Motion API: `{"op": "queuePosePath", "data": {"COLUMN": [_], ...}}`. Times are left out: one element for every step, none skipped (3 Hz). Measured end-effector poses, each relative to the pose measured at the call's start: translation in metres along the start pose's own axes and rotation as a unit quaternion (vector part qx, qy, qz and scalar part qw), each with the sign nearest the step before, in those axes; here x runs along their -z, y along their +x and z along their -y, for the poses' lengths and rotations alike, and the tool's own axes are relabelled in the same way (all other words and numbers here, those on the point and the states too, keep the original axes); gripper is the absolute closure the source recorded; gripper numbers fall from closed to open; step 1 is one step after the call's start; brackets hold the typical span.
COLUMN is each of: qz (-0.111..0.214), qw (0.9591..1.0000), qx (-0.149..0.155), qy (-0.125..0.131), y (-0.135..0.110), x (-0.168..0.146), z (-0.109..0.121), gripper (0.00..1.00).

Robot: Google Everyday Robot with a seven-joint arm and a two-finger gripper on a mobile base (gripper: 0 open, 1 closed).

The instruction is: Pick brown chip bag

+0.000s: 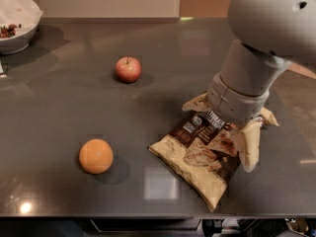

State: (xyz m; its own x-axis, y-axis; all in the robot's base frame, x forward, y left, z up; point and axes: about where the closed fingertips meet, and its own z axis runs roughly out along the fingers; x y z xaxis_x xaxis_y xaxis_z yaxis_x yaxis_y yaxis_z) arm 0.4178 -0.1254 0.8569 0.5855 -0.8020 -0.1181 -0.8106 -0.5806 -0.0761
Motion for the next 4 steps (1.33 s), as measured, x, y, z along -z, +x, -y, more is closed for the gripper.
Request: {"op": "queuePosePath", "data": {"qz": [-0.013,-0.027,-0.034,-0.029], "qw": [0.9999,0.9996,0.9994,0.9992], "qx": [0.0,-0.005,-0.011,-0.023], "qy": [-0.002,-0.002,-0.001,0.013], "y": [0.006,0.012,0.016,0.019], "x": [-0.005,-0.007,-0.002,0.016], "z": [0.003,0.006,0.01,0.02], "gripper": [0.18,0.39,0.64,0.88]}}
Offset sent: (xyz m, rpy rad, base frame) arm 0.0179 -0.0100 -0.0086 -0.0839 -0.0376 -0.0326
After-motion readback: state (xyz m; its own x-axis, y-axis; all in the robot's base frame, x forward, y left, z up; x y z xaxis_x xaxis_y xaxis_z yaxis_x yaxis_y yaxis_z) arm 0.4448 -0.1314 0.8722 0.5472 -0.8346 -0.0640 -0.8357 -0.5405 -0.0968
